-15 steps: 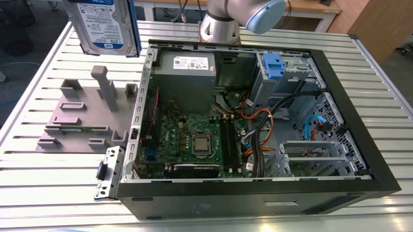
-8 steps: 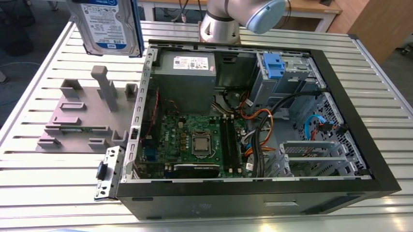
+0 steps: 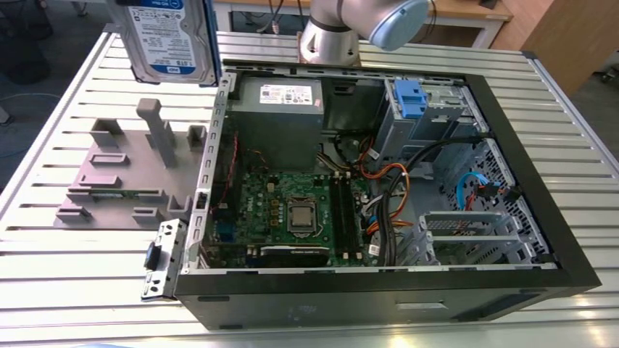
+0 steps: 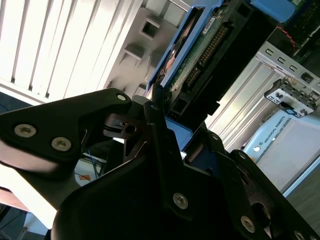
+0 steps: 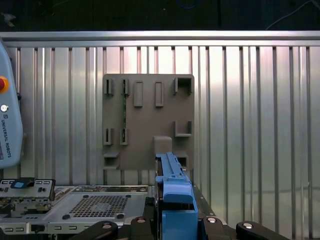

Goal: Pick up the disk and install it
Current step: 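Pick up the disk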

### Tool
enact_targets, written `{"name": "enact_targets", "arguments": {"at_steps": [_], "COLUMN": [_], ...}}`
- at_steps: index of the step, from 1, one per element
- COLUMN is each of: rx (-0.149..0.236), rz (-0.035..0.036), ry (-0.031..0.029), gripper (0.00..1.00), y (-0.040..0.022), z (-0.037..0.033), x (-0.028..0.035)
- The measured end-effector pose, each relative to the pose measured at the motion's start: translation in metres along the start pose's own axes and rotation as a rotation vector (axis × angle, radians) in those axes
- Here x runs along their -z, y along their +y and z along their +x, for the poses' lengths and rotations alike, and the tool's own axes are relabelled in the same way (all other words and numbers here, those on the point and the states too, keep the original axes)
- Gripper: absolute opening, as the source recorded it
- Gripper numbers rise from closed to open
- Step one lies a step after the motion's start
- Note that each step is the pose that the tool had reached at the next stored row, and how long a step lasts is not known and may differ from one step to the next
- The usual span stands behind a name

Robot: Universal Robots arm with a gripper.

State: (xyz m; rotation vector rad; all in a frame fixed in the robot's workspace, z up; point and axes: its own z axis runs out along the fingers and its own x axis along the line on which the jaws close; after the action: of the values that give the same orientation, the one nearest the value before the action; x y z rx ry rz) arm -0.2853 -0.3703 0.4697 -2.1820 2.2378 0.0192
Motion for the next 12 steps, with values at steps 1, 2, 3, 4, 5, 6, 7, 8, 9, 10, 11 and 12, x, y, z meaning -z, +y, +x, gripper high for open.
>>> {"name": "enact_targets", "arguments": {"at_steps": [1, 2, 3, 4, 5, 6, 7, 8, 9, 10, 11, 12], "rx": [0.000, 0.000, 0.000, 0.000, 0.000, 0.000, 0.000, 0.000, 0.000, 0.000, 0.000, 0.000], "rz": [0.0000, -0.0001, -0.0001, 0.0000, -0.0001, 0.0000, 0.0000, 0.0000, 0.0000, 0.0000, 0.0000, -0.0001], "ry": [0.0000, 0.0000, 0.0001, 0.0000, 0.0000, 0.0000, 0.0000, 0.0000, 0.0000, 0.0000, 0.0000, 0.0001], "gripper": [0.37, 0.37, 0.37, 0.37, 0.37, 0.37, 0.37, 0.37, 0.37, 0.37, 0.37, 0.37], "y": [-0.0010, -0.0019, -0.0028, -0.0036, -0.0044, -0.0053, -0.0061, -0.0071, -0.0079, -0.0087, -0.0095, -0.0101], "z": [0.0000, 0.0000, -0.0001, -0.0001, -0.0001, -0.0001, -0.0001, -0.0002, -0.0002, -0.0002, -0.0002, -0.0002], "x": [0.0000, -0.0001, -0.0001, -0.0002, -0.0002, -0.0002, -0.0003, -0.0003, -0.0003, -0.0003, -0.0004, -0.0003]}}
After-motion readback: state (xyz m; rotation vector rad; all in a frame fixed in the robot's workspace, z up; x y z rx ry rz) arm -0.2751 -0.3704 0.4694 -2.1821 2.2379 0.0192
